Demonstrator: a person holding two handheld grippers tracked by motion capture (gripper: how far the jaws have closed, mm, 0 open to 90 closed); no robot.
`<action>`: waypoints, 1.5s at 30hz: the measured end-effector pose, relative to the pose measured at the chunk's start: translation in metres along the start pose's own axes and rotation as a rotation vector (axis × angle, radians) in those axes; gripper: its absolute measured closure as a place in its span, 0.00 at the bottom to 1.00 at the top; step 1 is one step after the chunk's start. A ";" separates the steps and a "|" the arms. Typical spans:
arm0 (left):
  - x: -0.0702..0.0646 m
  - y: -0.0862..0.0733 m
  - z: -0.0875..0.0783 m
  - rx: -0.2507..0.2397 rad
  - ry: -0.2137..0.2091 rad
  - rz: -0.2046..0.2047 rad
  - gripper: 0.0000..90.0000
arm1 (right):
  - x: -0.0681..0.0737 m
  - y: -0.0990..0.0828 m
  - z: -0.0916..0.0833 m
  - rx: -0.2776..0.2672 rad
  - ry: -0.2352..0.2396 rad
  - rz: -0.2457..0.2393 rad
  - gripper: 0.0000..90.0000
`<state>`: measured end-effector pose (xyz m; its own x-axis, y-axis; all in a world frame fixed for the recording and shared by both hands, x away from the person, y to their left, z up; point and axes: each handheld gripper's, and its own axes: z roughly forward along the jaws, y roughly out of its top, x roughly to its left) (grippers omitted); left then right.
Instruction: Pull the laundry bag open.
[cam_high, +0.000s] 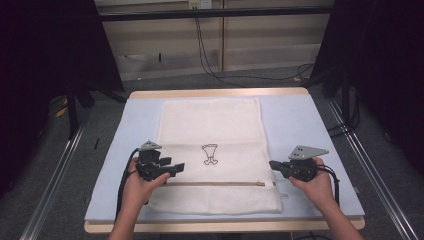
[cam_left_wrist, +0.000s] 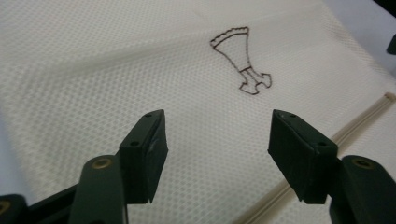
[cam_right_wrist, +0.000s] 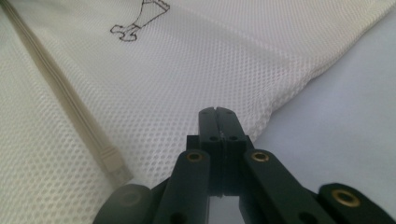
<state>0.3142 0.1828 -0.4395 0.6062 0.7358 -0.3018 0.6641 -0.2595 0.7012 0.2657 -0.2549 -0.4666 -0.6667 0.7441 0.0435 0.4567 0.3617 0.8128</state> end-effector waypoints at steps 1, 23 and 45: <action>-0.002 0.001 0.001 0.004 -0.016 -0.008 0.38 | 0.003 -0.001 -0.001 0.011 0.001 -0.005 1.00; -0.070 0.018 0.057 0.113 -0.244 0.064 0.37 | 0.027 -0.020 -0.011 0.052 0.019 -0.029 1.00; -0.110 0.023 0.093 0.147 -0.332 -0.018 0.57 | 0.026 -0.025 -0.012 0.040 0.026 -0.015 1.00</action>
<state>0.3029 0.0377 -0.4503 0.6867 0.5045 -0.5234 0.7172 -0.3529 0.6009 0.2301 -0.2511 -0.4791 -0.6885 0.7237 0.0471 0.4692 0.3950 0.7898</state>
